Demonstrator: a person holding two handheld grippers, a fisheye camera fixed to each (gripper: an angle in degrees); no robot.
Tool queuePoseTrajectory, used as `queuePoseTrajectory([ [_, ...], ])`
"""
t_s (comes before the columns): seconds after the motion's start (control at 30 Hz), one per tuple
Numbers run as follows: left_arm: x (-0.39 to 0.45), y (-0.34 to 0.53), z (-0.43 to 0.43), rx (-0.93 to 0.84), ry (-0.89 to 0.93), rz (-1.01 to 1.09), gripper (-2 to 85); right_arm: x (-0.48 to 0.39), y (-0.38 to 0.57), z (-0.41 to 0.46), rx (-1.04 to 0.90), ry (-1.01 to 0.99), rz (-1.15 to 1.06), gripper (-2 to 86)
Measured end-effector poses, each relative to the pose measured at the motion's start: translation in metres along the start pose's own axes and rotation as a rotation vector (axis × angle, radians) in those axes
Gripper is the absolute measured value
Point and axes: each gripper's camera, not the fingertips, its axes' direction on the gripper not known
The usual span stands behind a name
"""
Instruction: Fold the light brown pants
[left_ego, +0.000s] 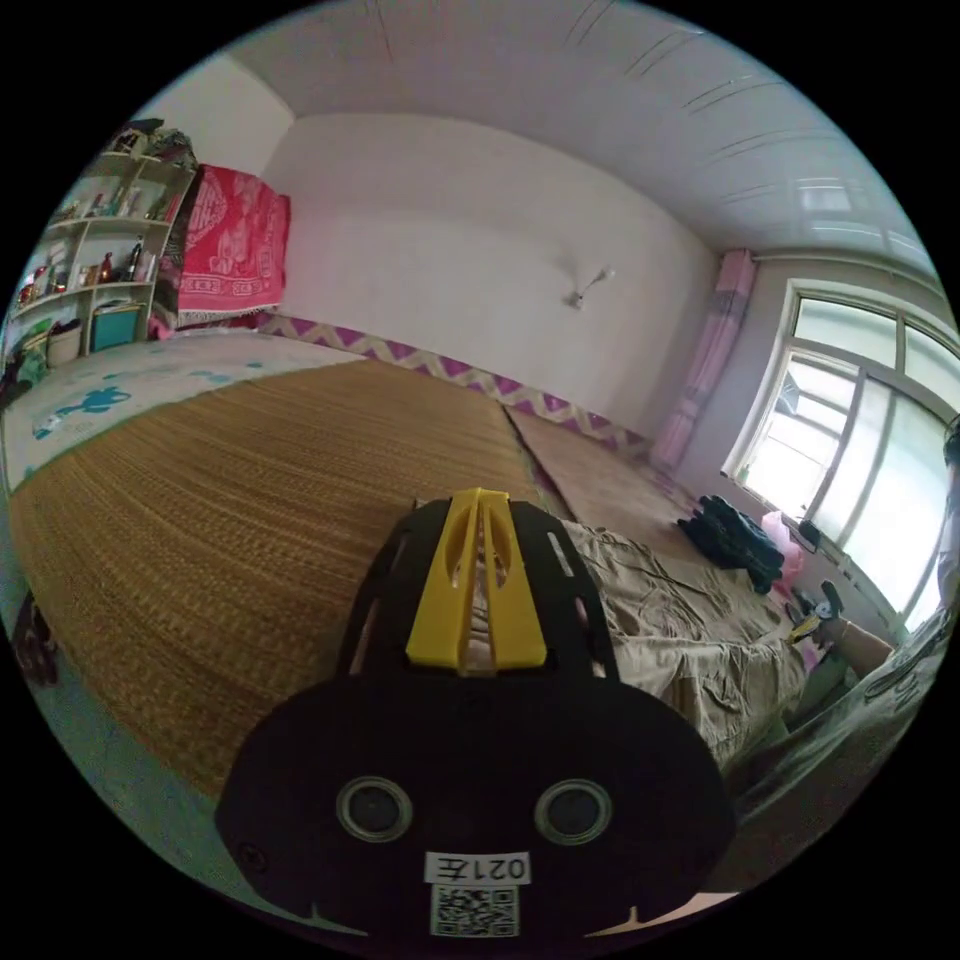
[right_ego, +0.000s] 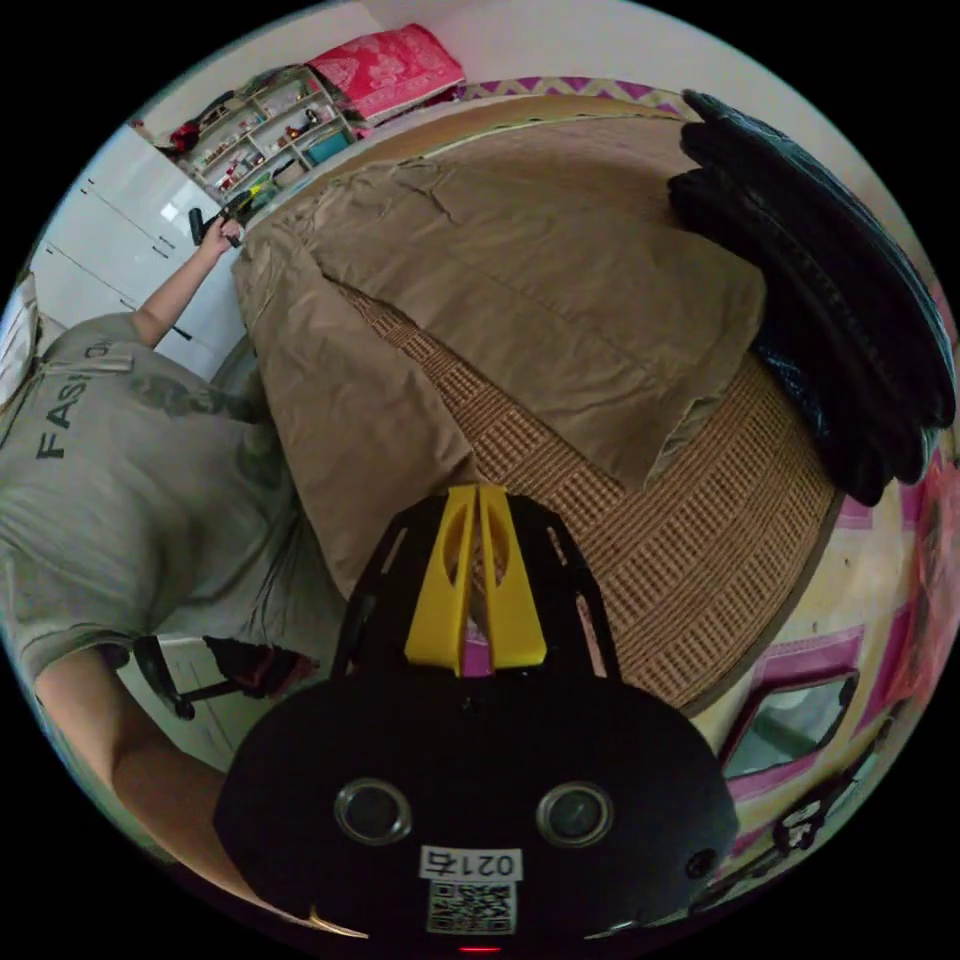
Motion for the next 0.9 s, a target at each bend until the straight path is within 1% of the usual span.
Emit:
queuePoseTrajectory([
  [0.03,0.009,0.001,-0.004,-0.035,0.000,0.029,-1.0,-0.001,-0.009,-0.006,-0.012,0.088,-0.005,-0.8],
  [0.07,0.015,0.001,-0.005,-0.060,-0.004,0.051,-1.0,-0.001,-0.013,-0.011,-0.016,0.115,-0.009,-0.9],
  [0.13,0.048,0.006,-0.002,-0.176,-0.037,0.181,-1.0,0.006,-0.033,-0.031,-0.017,0.192,-0.006,-0.8],
  [0.17,0.058,0.009,0.001,-0.204,-0.041,0.216,-0.9,0.008,-0.039,-0.036,-0.017,0.204,-0.007,-0.8],
  [0.2,0.077,0.016,0.006,-0.253,-0.033,0.271,-0.9,0.012,-0.047,-0.043,-0.013,0.194,-0.016,-0.7],
  [0.23,0.095,0.024,0.011,-0.285,-0.002,0.309,-0.9,0.012,-0.053,-0.045,-0.020,0.129,-0.049,-0.4],
  [0.3,0.118,0.037,0.014,-0.309,0.055,0.343,-0.9,0.008,-0.055,-0.037,-0.052,0.080,-0.098,0.4],
  [0.33,0.130,0.045,0.013,-0.304,0.084,0.355,-0.8,0.007,-0.052,-0.028,-0.069,0.096,-0.083,3.6],
  [0.37,0.136,0.049,0.012,-0.299,0.098,0.358,-0.8,0.008,-0.049,-0.022,-0.079,0.092,-0.072,5.1],
  [0.43,0.154,0.064,0.014,-0.311,0.143,0.366,-0.3,0.011,-0.035,0.005,-0.109,0.005,-0.040,8.9],
  [0.47,0.158,0.069,0.016,-0.320,0.154,0.365,-0.1,0.010,-0.032,0.012,-0.119,-0.012,-0.036,8.9],
  [0.5,0.164,0.078,0.021,-0.354,0.163,0.366,0.6,0.008,-0.023,0.013,-0.049,0.016,-0.014,8.0],
  [0.57,0.171,0.095,0.031,-0.424,0.168,0.363,2.2,0.005,-0.016,0.019,-0.049,-0.078,-0.015,5.6],
  [0.63,0.174,0.118,0.042,-0.521,0.190,0.332,3.7,-0.005,-0.007,0.026,-0.012,-0.021,-0.016,2.2],
  [0.7,0.175,0.134,0.047,-0.562,0.168,0.318,3.8,-0.004,-0.007,0.027,-0.015,-0.029,-0.011,0.2],
  [0.73,0.175,0.140,0.041,-0.508,0.163,0.293,3.6,-0.001,-0.008,0.024,-0.015,-0.030,0.001,-0.4],
  [0.8,0.175,0.144,0.039,-0.497,0.172,0.251,3.1,0.002,-0.010,0.013,0.032,-0.016,0.001,-0.8],
  [0.9,0.181,0.151,0.035,-0.480,0.172,0.206,2.5,0.008,-0.030,-0.004,0.060,0.068,0.003,-1.0],
])
